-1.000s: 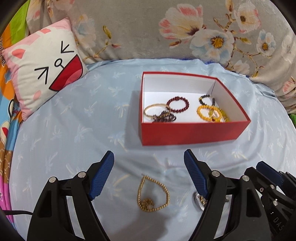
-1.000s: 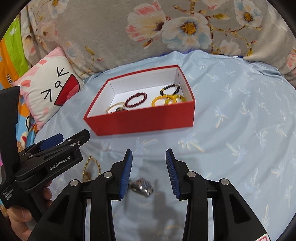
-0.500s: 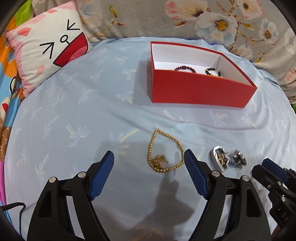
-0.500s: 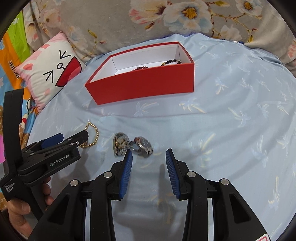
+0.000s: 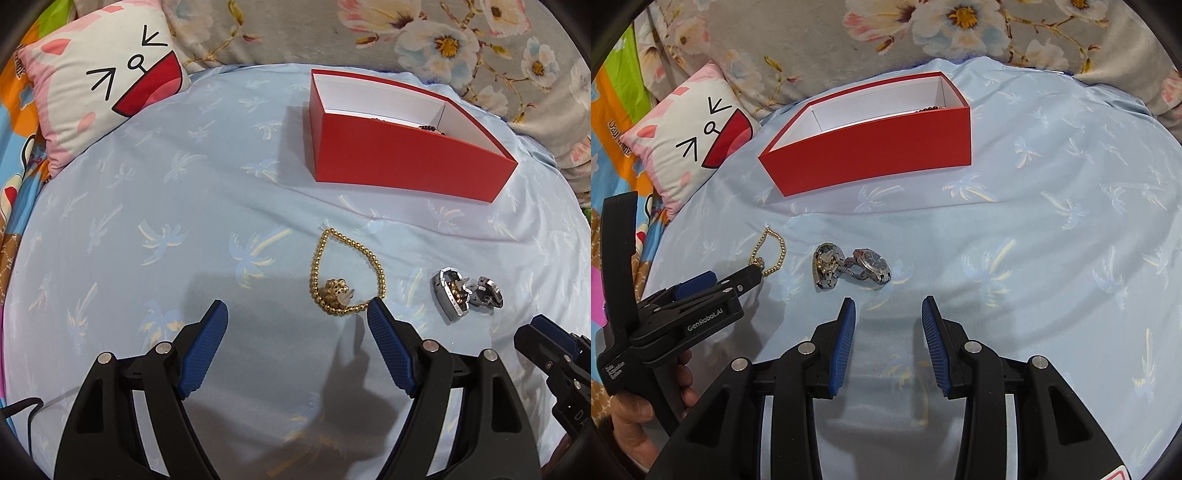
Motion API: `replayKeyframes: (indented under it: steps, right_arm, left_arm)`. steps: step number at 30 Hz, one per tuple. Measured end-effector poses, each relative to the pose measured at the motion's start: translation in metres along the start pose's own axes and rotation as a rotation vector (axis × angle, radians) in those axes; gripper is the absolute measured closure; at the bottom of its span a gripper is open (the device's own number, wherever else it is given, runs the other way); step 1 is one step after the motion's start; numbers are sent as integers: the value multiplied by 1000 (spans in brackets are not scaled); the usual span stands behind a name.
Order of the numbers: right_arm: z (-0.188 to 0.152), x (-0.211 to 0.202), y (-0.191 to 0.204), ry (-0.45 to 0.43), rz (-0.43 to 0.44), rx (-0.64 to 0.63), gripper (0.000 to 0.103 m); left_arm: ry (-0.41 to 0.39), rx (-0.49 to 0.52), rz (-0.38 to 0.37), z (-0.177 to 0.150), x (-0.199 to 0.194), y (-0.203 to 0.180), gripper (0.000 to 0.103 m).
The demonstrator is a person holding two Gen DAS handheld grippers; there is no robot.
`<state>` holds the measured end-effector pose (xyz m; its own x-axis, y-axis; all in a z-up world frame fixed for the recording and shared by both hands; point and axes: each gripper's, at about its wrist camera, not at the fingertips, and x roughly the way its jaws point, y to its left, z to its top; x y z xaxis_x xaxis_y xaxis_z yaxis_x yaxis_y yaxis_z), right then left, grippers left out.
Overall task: Organize jewelry
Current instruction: 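Move both tools back to the remaining jewelry beside the box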
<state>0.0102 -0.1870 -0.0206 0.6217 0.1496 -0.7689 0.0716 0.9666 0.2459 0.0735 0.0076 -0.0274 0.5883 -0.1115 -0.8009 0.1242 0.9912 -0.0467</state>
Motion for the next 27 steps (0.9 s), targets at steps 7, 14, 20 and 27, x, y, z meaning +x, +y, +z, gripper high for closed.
replayKeyframes:
  steps: [7,14,20,27]
  right_arm:
    - [0,-1,1,1,7,-4,66]
    - [4,0,7,0,18,-24,66]
    - [12,10,13,10,14,-41,66]
    - [22,27,17,18,3,-62,71]
  left_arm:
    - [-12,-4,-2,-2,-6,5,29]
    - [-4,-11,-15,-2,-6,5,29]
    - [-5,-9,-23,3,-6,2,29]
    - [-6,-17,-24,8,-2,3,29]
